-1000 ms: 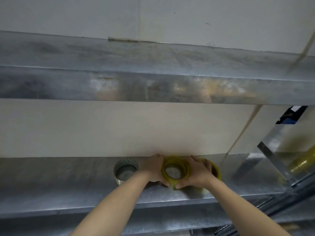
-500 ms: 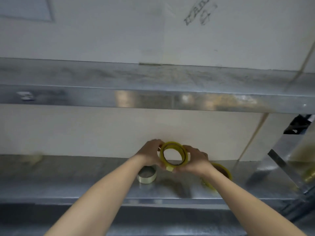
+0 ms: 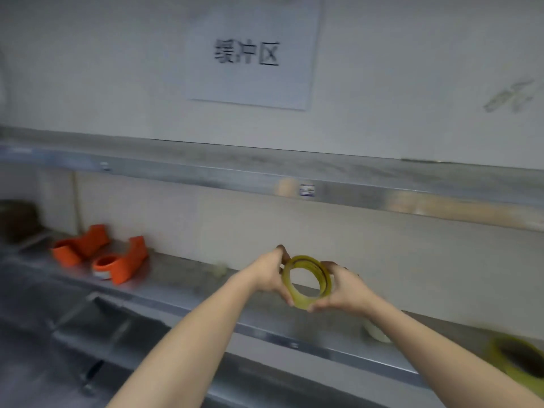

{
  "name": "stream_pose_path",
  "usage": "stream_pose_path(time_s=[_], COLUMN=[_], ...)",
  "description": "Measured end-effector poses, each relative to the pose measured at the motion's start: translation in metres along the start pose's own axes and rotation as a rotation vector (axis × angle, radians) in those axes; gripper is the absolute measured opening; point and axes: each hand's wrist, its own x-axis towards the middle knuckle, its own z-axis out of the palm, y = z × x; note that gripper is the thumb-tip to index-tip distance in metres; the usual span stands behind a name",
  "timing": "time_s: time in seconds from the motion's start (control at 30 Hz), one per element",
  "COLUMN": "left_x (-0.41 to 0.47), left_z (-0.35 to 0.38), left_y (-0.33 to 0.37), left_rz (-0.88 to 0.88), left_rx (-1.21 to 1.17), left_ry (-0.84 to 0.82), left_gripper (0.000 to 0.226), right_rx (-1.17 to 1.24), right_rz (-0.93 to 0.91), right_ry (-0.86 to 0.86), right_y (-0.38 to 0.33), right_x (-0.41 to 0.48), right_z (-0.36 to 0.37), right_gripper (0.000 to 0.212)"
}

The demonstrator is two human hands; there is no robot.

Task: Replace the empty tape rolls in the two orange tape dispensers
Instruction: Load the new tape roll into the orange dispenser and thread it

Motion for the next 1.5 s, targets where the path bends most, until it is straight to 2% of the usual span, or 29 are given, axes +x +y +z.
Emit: stream_pose_path(time_s=[0.13, 0.2, 0.3, 0.4, 0.5, 0.63, 0.77, 0.97, 1.17, 1.5], left_x=[-0.057, -0.088, -0.134, -0.17, -0.191, -0.203, -0.196, -0.179, -0.177, -0.165], left_z=[-0.076, -0.115, -0.168, -0.202, -0.228, -0.259, -0.292, -0.354, -0.403, -0.469], left_y=[-0.087, -0.131, -0.195, -0.24, -0.277, -0.329, -0.387, -0.46, -0.522, -0.616], left_rz=[-0.045, -0.038, -0.044, -0.142, -0.237, -0.26, -0.277, -0.234, -0.176, -0.05], left_rx=[-0.01, 0.062, 0.222, 0.284, 0.302, 0.302, 0.239, 0.114, 0.049, -0.097], left_ry=[0.081, 0.1, 0.11, 0.089, 0.163, 0.184, 0.151, 0.212, 0.246, 0.251], left_gripper=[0.114, 0.124, 0.129, 0.139, 0.135, 0.116, 0.115, 0.111, 0.108, 0.109], right_rx=[0.087, 0.109, 0.134, 0.157, 0.129, 0.092, 0.113, 0.153, 0.259, 0.48], right_rz=[-0.108, -0.168, -0.254, -0.312, -0.384, -0.447, -0.465, -0.521, -0.511, -0.392], right_ry=[-0.036, -0.068, -0.092, -0.113, -0.147, -0.208, -0.243, -0.249, -0.3, -0.159], right_y=[-0.099, -0.149, -0.229, -0.294, -0.343, -0.384, -0.421, -0.481, -0.53, -0.6], right_x=[0.038, 0.054, 0.079, 0.096, 0.111, 0.136, 0.177, 0.255, 0.309, 0.341], right_z=[0.069, 0.107, 0.161, 0.198, 0.225, 0.253, 0.285, 0.319, 0.352, 0.405], right_gripper=[0.095, 0.096, 0.095, 0.094, 0.1, 0.09, 0.079, 0.074, 0.058, 0.041])
